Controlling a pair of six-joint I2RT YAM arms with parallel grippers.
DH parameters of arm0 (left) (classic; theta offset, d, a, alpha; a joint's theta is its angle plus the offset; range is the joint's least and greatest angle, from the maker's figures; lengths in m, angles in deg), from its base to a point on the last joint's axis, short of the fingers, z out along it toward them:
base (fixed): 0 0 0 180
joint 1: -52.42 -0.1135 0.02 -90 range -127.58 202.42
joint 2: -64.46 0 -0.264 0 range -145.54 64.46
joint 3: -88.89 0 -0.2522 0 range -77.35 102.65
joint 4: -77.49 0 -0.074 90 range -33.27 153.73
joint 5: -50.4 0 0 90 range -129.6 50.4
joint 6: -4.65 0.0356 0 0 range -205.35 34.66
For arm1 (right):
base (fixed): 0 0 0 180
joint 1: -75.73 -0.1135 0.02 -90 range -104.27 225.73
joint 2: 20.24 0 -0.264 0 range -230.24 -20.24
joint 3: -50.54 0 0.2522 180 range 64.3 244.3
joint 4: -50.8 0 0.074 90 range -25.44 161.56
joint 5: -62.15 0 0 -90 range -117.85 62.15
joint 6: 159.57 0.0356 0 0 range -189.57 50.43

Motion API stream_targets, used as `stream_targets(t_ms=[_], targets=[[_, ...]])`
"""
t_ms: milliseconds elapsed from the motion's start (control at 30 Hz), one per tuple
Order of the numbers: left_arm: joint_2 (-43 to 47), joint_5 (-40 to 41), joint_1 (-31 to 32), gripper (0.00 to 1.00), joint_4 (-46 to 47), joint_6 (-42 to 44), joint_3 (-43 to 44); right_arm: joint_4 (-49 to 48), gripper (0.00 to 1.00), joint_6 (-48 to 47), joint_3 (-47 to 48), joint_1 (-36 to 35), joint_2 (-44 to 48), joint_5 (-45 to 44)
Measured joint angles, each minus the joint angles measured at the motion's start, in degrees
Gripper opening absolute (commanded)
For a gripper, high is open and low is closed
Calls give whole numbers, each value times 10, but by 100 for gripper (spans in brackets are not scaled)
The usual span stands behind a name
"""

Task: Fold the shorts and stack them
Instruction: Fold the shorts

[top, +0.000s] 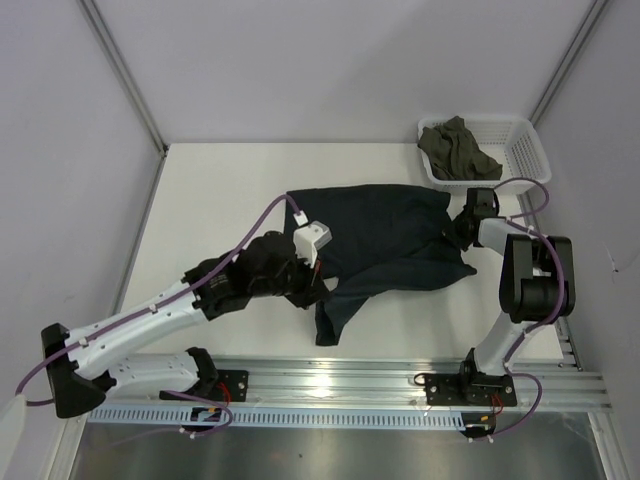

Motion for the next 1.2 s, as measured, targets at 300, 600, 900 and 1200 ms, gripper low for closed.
stream_targets(t_ms=[300, 600, 900, 1200], targets=[[-41, -13, -67, 0, 4, 26, 37, 50, 11, -10, 61, -7, -29, 0], [-85, -35, -76, 0, 27, 35, 37, 112, 64, -43, 143, -7, -54, 27], [-83, -55, -76, 0, 48, 35, 30, 155, 66, -46, 51, 12, 152, 14], [-72, -60, -76, 0, 47, 41, 29, 190, 63, -9, -72, 99, 253, 8]])
